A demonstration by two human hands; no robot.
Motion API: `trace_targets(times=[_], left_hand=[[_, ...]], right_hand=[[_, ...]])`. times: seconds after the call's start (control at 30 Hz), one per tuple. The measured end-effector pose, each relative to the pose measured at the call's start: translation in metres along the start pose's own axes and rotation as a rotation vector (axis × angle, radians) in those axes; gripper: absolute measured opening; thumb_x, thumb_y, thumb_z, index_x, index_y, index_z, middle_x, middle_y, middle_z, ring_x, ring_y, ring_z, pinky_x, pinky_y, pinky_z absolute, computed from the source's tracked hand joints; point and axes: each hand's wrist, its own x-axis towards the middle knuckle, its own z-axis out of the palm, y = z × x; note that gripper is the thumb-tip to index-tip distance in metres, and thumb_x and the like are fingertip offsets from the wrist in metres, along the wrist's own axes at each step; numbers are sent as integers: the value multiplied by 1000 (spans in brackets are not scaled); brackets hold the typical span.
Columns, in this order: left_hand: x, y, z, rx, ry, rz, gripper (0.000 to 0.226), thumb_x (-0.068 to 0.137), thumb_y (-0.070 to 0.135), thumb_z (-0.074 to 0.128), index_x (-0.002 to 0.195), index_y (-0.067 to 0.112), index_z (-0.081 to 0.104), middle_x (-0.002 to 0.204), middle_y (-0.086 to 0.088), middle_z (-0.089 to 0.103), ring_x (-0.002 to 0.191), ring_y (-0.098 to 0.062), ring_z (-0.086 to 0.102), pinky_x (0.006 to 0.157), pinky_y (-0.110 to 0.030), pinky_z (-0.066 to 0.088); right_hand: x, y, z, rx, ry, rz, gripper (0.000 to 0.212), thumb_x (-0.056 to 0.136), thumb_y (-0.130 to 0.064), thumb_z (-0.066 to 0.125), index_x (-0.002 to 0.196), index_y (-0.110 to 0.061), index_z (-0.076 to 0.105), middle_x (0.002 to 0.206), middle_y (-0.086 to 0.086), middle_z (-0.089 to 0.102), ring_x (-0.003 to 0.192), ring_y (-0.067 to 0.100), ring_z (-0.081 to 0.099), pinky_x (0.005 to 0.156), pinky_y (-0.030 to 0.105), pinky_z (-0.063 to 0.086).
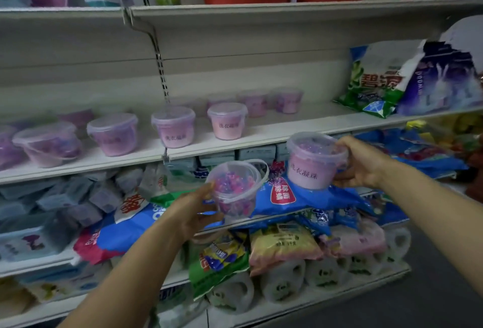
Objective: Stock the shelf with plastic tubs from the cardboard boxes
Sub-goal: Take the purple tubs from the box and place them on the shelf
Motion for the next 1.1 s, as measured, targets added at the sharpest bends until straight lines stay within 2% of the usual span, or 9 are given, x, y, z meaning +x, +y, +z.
trace_targets(times=[0.2,0.33,0.5,0.63,0.77,0.87,0.93,1.03,1.1], left_hand=[[32,12,26,-19,67,-19,44,86,37,68,115,4,60,119,-29,59,99,-41,65,63,-35,60],[41,19,46,-40,113,2,38,88,32,66,110,1,63,119,-31,59,108,-42,62,68,-39,61],[46,27,69,-42,185,43,38,88,33,65,103,-2,64,110,-28,65,98,-42,66,70,-38,61],[48,22,86,-55,276,66,37,88,32,64,109,1,65,105,-26,66,92,-41,68,77,-44,60],[48,16,101,-61,355,78,37,88,33,63,110,3,65,98,-22,67,87,-43,69,76,-44,59],[44,12,114,-116,425,81,35,89,34,61,109,5,63,100,-22,65,82,-43,69,66,-40,60],[41,11,121,-138,454,80,37,89,34,61,111,4,62,106,-24,64,82,-44,69,67,-42,60],[36,12,128,-142,483,95,35,90,34,62,108,4,63,97,-22,67,80,-43,70,74,-47,60],[34,14,133,-132,505,105,34,89,34,63,105,4,64,91,-20,68,78,-41,70,80,-50,58]], right_hand=[[66,-47,-5,-109,-57,-50,18,82,-37,51,80,-20,57,84,10,57,73,28,57,63,32,50],[110,-79,-3,-125,-125,-92,21,87,-35,47,94,-17,54,101,16,59,78,31,61,60,33,51],[163,-117,11,-223,-209,-189,32,85,-22,50,114,-13,57,110,16,61,92,33,65,62,39,58],[196,-136,29,-331,-283,-241,28,88,-25,50,109,-11,61,108,14,57,75,24,58,53,30,52],[221,-148,45,-432,-342,-293,12,87,-19,49,89,-15,60,94,9,52,72,20,50,52,25,43],[236,-153,55,-504,-388,-317,20,87,-13,48,100,-12,63,75,5,53,59,15,44,53,23,35],[244,-153,60,-534,-404,-325,18,94,-15,46,102,-12,61,69,5,55,54,14,39,52,21,29],[251,-152,61,-597,-413,-342,18,96,-23,48,86,-14,60,66,7,55,52,16,41,50,22,33],[255,-151,59,-600,-408,-368,17,94,-27,51,87,-15,61,71,7,54,54,18,46,50,22,38]])
